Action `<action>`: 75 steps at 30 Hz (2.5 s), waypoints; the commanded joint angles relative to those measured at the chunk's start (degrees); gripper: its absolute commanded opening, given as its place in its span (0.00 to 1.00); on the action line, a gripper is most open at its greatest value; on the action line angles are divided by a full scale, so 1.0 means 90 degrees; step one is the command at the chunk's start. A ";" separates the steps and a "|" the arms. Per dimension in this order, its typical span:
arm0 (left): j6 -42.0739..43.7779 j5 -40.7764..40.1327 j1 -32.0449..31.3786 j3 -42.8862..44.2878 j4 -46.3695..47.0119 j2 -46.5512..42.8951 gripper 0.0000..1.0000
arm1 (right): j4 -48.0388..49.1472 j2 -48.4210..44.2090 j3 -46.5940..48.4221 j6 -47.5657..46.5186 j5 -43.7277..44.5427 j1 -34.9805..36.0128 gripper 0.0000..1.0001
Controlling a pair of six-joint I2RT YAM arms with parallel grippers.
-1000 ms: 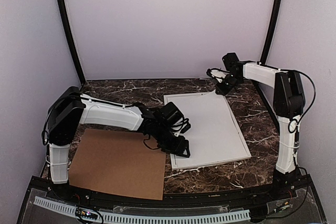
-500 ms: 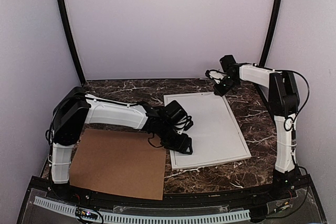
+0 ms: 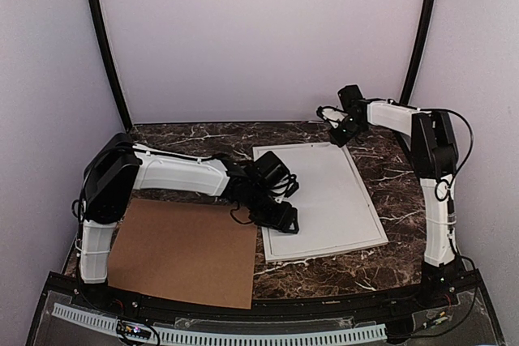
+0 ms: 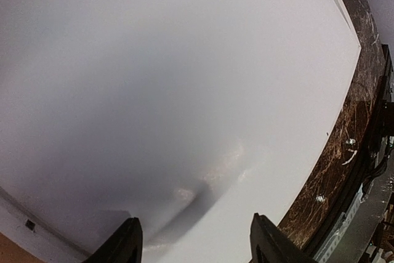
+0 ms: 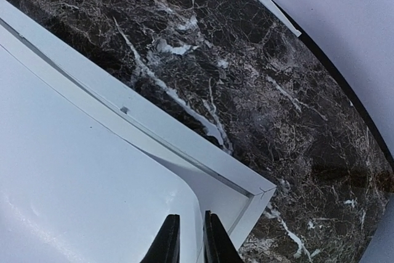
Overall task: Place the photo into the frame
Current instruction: Place the photo on the mat board, then press the photo down.
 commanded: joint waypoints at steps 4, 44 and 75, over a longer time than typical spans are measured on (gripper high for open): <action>0.0066 0.0002 0.0109 0.0179 0.0013 0.0064 0.63 | 0.0405 0.0105 0.0148 0.0140 0.0110 -0.0091 0.13; 0.0072 -0.0073 0.0201 0.0170 -0.0082 -0.0176 0.67 | 0.0849 -0.1759 -0.1242 0.1158 0.0445 -0.0183 0.56; 0.0485 -0.0412 0.0146 0.0340 0.0260 -0.0744 0.91 | 0.1538 -0.2722 -0.3307 0.2936 -0.0071 -0.0048 0.56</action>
